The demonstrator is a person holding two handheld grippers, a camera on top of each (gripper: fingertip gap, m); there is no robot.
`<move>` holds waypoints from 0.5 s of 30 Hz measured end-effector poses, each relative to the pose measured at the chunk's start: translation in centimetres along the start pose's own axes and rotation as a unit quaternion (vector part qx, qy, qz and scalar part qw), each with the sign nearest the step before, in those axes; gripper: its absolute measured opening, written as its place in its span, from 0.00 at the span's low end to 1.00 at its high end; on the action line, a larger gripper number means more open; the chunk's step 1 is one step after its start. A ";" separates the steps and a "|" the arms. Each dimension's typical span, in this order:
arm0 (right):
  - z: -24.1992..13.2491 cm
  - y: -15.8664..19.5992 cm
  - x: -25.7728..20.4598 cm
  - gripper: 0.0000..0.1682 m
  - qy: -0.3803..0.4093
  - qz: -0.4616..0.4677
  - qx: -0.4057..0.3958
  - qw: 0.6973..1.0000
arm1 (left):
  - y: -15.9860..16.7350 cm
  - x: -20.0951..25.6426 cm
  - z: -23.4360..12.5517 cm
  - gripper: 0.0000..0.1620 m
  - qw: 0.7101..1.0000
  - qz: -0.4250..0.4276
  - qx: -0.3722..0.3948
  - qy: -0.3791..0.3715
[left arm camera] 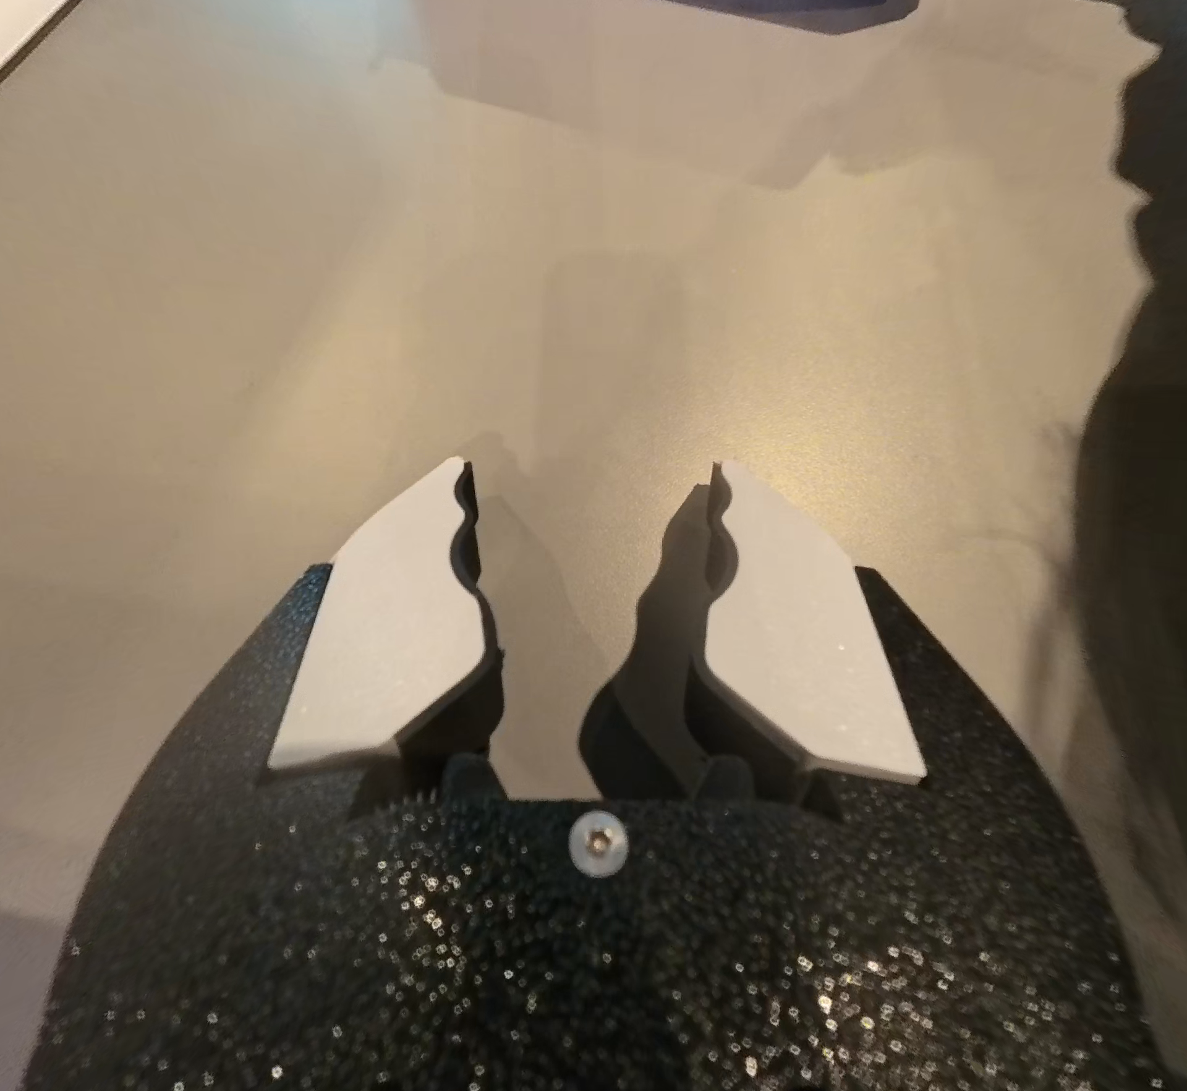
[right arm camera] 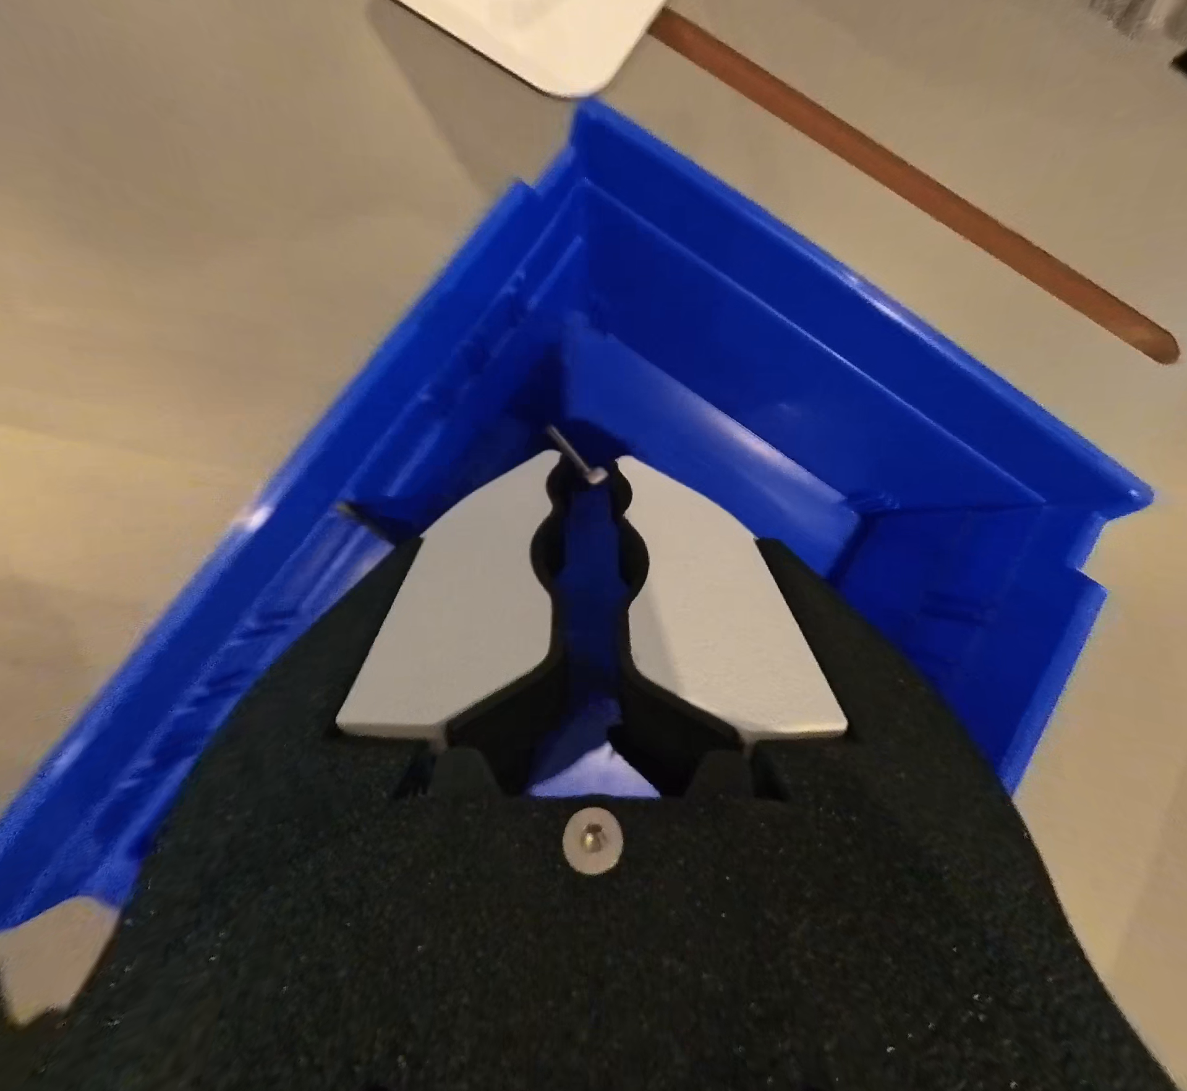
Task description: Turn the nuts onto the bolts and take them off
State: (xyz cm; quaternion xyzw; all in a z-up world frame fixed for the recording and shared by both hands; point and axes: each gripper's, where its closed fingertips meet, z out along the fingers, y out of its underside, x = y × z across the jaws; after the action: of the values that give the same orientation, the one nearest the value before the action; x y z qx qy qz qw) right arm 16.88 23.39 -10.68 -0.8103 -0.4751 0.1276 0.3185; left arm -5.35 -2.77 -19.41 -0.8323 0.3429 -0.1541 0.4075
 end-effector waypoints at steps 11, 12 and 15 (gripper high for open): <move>-6.2 -9.1 -20.9 0.07 -0.137 -0.099 0.223 0.960 | -0.1 0.0 0.2 0.43 1.000 -0.001 0.000 0.000; -5.5 -9.3 -22.3 0.07 -0.150 -0.103 0.236 0.955 | -0.1 0.0 0.2 0.43 1.000 -0.001 0.000 0.000; -2.1 -9.1 -25.6 0.09 -0.196 -0.098 0.264 0.939 | -0.1 0.0 0.2 0.43 1.000 -0.001 0.000 -0.001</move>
State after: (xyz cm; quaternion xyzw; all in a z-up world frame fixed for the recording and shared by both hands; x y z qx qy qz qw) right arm -1.48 3.91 -5.73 -0.6056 -0.5545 0.3724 0.4325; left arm -5.18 -2.63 -19.48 -0.8327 0.3418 -0.1539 0.4076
